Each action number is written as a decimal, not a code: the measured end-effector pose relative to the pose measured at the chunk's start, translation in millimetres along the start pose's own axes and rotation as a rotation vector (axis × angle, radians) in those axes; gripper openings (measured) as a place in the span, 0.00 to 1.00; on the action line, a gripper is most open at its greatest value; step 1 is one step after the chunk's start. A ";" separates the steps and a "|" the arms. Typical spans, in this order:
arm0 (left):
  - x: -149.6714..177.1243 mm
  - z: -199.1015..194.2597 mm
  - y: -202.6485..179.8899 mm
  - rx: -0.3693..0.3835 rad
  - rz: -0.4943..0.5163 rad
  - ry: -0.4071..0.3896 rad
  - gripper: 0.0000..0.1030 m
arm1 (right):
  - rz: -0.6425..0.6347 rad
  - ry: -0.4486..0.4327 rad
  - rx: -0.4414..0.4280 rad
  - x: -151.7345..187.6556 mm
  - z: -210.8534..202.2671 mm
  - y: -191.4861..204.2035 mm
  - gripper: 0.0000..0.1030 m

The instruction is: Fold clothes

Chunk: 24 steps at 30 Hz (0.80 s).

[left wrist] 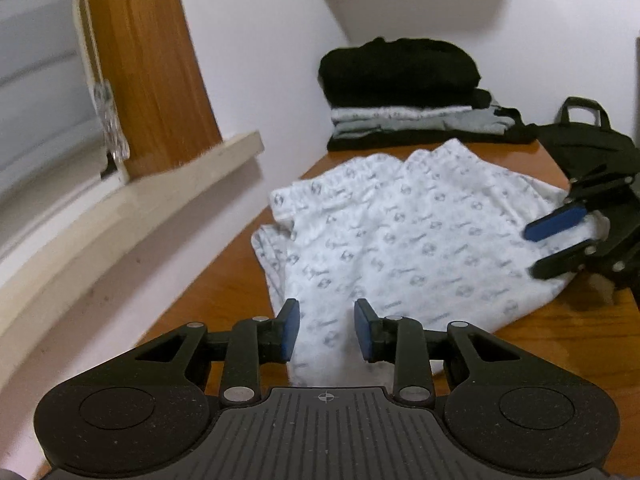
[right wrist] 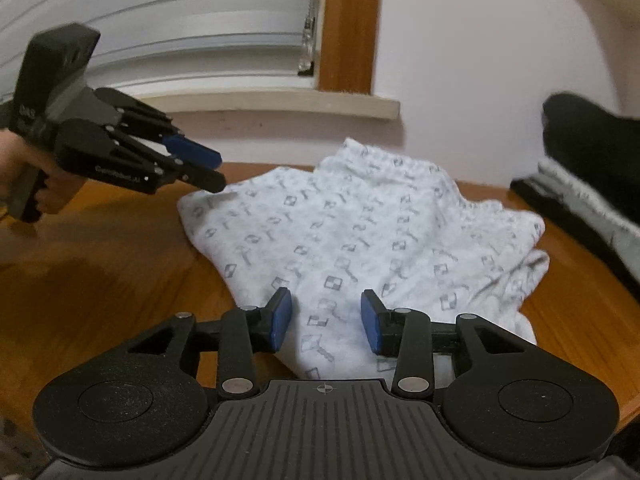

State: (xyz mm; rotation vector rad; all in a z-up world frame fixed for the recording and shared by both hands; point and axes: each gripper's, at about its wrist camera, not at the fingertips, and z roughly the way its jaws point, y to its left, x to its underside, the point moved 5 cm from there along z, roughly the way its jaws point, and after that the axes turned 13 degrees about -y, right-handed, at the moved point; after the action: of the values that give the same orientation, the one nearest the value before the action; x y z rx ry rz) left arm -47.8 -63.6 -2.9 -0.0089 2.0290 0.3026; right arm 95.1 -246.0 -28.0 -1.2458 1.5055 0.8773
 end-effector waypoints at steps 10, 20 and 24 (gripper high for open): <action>-1.0 6.3 6.1 -0.026 -0.085 -0.036 0.34 | 0.021 0.041 0.008 -7.2 -19.7 -1.4 0.38; -27.0 54.7 21.6 -0.025 -0.185 0.009 0.55 | 0.140 0.044 0.130 -25.6 12.2 -94.9 0.54; -29.7 83.0 32.6 -0.036 -0.220 0.048 0.57 | 0.184 0.071 0.132 -18.9 35.5 -125.4 0.59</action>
State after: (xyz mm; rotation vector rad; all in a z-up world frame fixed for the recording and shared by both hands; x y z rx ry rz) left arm 34.2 -17.8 -5.7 -0.2626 2.0475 0.2012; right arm 225.6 -235.2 -14.2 -1.0645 1.7273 0.8452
